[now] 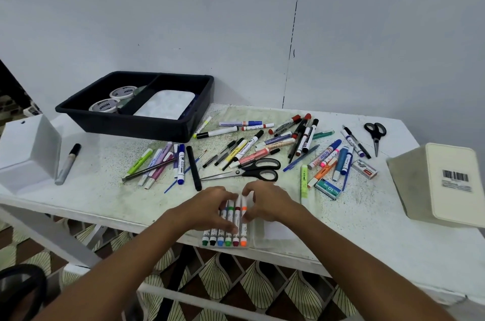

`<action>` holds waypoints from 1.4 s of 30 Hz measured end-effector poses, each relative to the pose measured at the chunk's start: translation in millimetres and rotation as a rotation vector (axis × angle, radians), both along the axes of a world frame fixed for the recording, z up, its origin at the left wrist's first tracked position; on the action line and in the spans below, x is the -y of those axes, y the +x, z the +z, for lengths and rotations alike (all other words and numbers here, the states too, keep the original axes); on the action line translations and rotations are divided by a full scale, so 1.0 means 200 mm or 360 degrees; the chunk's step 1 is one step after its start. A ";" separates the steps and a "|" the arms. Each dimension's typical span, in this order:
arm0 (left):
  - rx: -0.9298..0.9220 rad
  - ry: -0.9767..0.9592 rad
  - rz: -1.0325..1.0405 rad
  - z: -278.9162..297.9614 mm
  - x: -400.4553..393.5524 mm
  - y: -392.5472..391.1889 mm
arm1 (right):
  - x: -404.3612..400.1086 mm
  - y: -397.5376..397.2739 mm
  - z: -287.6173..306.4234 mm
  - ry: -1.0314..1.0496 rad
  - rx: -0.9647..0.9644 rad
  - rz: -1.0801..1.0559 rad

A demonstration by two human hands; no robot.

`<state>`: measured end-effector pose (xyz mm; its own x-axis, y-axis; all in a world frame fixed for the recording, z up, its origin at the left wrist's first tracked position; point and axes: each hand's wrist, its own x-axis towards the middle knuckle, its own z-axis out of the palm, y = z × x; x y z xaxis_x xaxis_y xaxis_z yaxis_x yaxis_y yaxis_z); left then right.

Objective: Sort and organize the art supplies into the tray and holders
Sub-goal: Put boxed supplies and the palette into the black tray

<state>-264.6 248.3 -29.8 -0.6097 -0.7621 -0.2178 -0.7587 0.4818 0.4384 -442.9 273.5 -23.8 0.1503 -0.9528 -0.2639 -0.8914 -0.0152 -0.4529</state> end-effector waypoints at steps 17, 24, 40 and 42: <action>0.0337 -0.0150 -0.0077 0.14 0.15 -0.17 | 0.06 -0.27 0.05 -0.0385 0.0334 -0.0150; -0.0038 -0.0389 -0.0384 0.16 0.34 -0.59 | 0.15 -0.87 0.08 -0.0354 0.0248 -0.0858; 0.0406 -0.0287 -0.1030 0.13 0.88 -1.52 | 0.34 -1.24 0.15 0.0243 -0.0108 -0.0951; 0.0490 -0.0284 -0.1071 0.12 0.90 -1.54 | 0.35 -1.24 0.15 0.0283 -0.0153 -0.0930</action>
